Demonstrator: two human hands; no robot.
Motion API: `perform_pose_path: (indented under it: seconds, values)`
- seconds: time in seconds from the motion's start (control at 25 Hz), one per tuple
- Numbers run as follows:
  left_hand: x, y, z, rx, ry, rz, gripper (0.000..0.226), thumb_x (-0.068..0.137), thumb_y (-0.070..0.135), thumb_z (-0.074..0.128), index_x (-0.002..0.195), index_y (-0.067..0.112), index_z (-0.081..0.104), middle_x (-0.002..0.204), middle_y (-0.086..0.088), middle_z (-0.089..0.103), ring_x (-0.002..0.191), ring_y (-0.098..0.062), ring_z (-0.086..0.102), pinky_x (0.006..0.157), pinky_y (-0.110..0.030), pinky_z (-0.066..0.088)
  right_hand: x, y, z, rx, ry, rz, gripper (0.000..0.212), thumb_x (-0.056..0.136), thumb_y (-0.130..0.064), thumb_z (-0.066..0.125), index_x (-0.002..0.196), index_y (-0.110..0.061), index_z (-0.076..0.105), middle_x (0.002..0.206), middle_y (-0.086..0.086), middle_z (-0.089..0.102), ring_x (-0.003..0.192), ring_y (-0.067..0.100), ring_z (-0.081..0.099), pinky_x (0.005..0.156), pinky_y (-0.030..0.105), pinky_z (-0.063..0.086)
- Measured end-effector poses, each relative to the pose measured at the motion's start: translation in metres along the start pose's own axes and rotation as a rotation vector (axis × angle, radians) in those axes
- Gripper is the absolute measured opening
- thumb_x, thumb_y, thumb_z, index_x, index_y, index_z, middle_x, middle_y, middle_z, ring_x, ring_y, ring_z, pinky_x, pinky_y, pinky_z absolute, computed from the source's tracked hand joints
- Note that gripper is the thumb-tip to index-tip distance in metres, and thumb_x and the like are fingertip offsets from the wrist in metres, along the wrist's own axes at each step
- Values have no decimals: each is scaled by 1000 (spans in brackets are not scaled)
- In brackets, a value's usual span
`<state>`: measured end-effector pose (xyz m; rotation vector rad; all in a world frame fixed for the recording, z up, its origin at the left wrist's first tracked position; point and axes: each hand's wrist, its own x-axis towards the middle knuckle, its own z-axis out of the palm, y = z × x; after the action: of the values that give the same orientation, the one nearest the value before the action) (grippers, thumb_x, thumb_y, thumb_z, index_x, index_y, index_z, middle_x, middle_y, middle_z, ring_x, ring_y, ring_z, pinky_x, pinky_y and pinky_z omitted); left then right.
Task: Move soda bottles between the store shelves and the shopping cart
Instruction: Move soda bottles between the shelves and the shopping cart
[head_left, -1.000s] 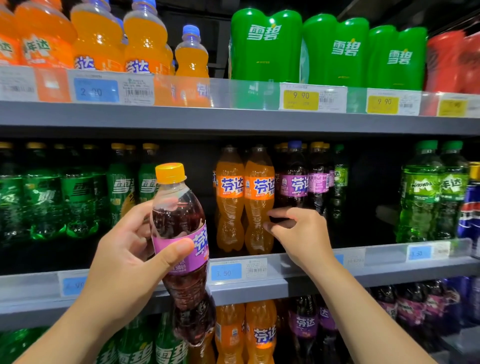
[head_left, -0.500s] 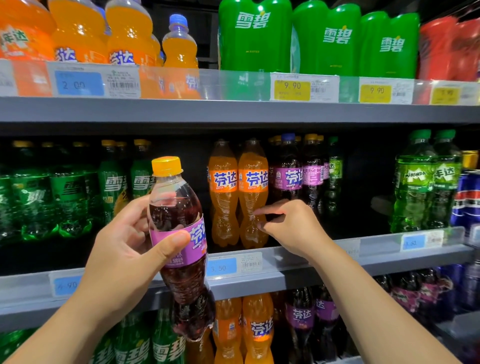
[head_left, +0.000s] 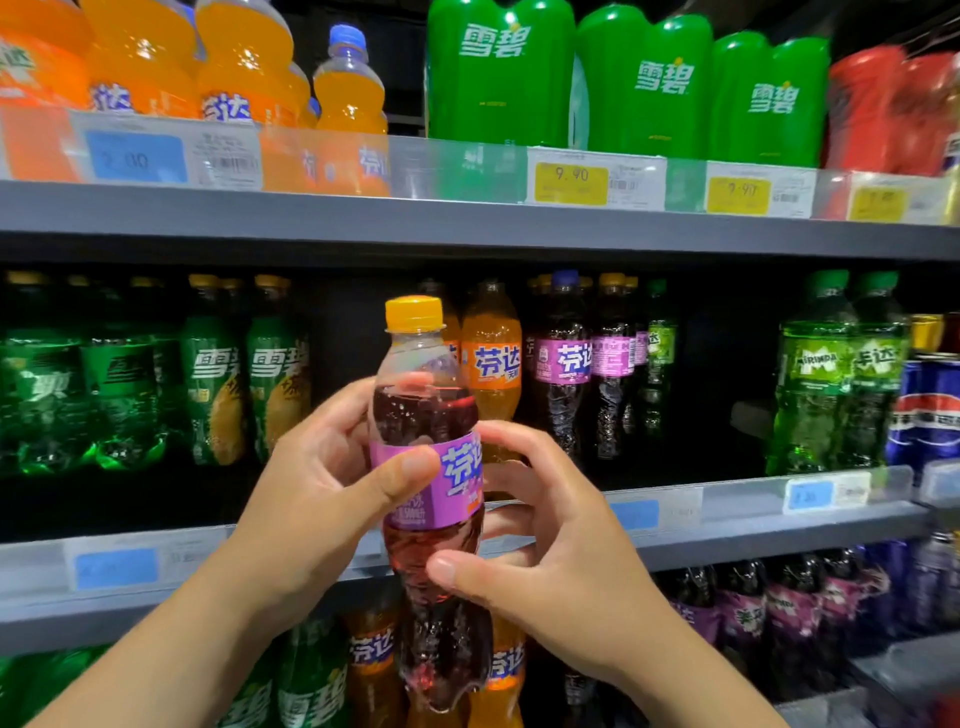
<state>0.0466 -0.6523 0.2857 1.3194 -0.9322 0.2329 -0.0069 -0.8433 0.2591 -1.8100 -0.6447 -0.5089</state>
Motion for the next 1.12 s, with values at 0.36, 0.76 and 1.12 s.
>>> perform_pose_path:
  seconds: [0.36,0.76,1.12]
  values:
    - [42,-4,50,48,-105,-8,57,79,45,76,132,33,60,123,4,71,110,-16,70,81,-24,58,-9,0,-39,-59,356,-54,74,64,-44,86,128,-58,53,114,-13,70,97,14,71,71,25,59]
    - [40,-33,22,497,-52,-26,45,81,62,68,119,40,59,113,22,67,109,0,64,88,-26,53,0,2,-108,-309,745,-120,64,74,-31,88,127,-36,54,109,-12,66,93,7,68,85,31,58]
    - [38,-45,15,577,-64,-25,48,75,63,60,119,44,56,114,28,63,111,3,61,87,-22,51,17,35,-124,-447,674,-124,72,75,-26,88,131,-32,45,119,-20,56,107,-5,56,82,2,40]
